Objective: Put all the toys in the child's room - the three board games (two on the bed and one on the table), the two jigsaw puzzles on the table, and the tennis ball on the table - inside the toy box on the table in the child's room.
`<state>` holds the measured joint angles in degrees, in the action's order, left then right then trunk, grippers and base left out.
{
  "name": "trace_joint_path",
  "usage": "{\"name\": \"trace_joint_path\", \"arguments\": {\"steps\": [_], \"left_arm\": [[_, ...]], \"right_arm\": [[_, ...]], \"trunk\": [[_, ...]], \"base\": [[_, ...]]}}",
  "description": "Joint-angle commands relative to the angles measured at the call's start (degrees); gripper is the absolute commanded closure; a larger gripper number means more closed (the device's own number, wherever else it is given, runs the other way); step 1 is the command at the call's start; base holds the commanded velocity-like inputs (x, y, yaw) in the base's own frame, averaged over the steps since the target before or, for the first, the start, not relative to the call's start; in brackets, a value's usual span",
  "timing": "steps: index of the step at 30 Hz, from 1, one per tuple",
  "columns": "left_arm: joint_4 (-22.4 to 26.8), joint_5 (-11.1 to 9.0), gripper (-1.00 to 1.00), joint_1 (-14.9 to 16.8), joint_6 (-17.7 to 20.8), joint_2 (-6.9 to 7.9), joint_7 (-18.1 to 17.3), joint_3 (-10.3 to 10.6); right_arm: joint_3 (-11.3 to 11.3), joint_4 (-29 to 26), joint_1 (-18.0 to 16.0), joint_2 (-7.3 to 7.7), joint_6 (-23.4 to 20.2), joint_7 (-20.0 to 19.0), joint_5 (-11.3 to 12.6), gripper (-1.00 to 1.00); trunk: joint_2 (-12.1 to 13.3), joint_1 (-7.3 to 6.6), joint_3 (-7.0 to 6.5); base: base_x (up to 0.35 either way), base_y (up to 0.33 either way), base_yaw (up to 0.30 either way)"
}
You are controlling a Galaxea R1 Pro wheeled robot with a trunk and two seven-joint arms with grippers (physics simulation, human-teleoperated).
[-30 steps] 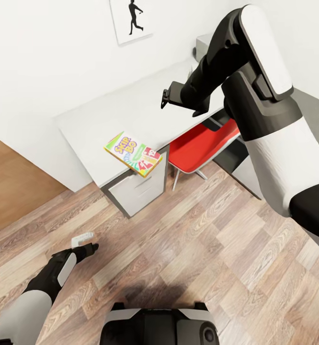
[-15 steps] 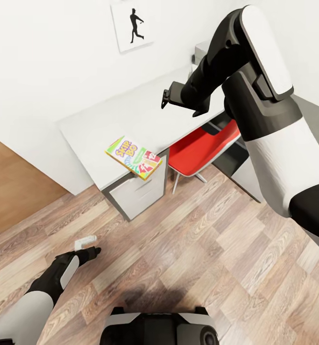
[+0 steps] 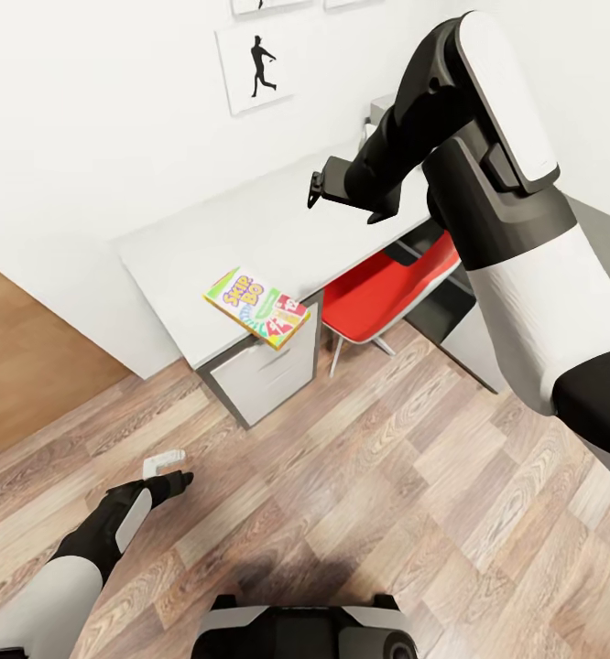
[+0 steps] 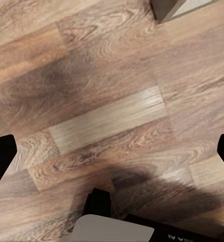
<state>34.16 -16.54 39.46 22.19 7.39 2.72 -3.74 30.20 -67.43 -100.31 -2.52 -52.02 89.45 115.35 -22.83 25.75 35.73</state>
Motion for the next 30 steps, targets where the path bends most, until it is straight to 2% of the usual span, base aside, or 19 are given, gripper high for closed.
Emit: {"name": "trace_joint_path", "arguments": {"steps": [1,30], "left_arm": [[0.12,-0.60,-1.00,0.00,0.31,0.03,0.28,0.01],[0.12,-0.53,-1.00,0.00,0.23,0.02,0.29,0.06]], "right_arm": [[0.03,0.02,-0.06,-0.01,-0.58,0.55,0.49,-1.00],[0.06,-0.16,0.16,0.05,-0.42,0.55,0.49,-1.00]], "trunk": [[-0.09,0.04,-0.02],[-0.09,0.04,-2.77]], "base": [[0.000,0.000,0.000],[0.000,0.000,0.000]]}}
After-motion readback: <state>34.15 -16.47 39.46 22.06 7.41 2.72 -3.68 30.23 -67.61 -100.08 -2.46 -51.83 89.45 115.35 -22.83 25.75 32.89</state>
